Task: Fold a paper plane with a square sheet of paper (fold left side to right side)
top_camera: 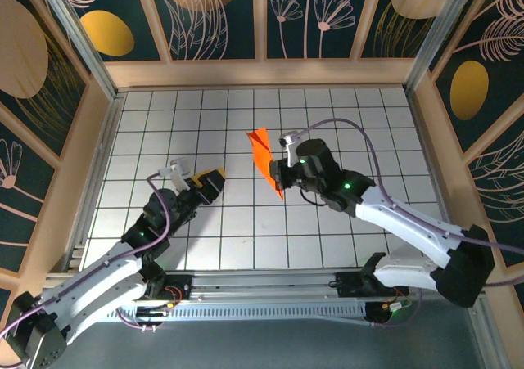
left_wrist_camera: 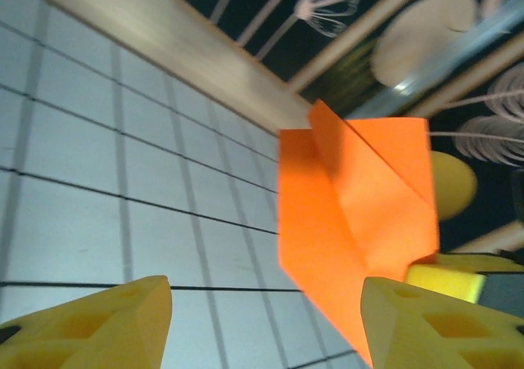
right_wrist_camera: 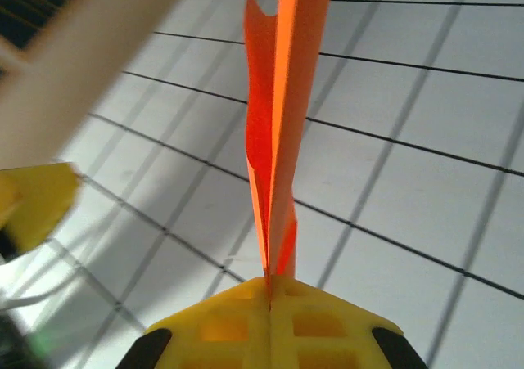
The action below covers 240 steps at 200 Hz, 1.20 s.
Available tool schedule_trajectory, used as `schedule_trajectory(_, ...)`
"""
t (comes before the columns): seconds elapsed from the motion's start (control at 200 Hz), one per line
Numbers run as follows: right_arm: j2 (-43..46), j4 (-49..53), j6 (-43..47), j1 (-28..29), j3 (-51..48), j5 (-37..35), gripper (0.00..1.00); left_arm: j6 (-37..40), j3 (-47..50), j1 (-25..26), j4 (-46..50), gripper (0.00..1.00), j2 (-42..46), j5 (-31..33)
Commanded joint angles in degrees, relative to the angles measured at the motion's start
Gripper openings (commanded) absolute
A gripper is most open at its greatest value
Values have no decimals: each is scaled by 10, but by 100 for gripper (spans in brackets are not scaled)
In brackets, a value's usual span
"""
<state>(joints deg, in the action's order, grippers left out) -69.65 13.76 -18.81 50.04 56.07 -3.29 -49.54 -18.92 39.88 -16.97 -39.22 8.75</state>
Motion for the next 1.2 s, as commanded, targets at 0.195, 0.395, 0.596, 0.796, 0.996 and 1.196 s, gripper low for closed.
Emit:
schedule_trajectory(0.195,-181,209,3,83,135,-399,0,-45,-15,1,236,67,35,179)
schedule_trajectory(0.395,-338,291,-20,96,208,-494,0,-48,-23,2,281,69,44,206)
schedule_trajectory(0.596,-457,315,-44,99,245,-502,1,-51,-19,2,290,69,62,213)
schedule_trajectory(0.796,-493,260,-37,106,248,-399,17,-54,-19,2,295,70,62,214)
schedule_trajectory(0.996,-462,231,-49,102,241,-324,40,-54,-22,2,284,71,47,201)
schedule_trajectory(1.196,-382,199,-56,78,204,-271,61,-57,-19,1,232,74,16,157)
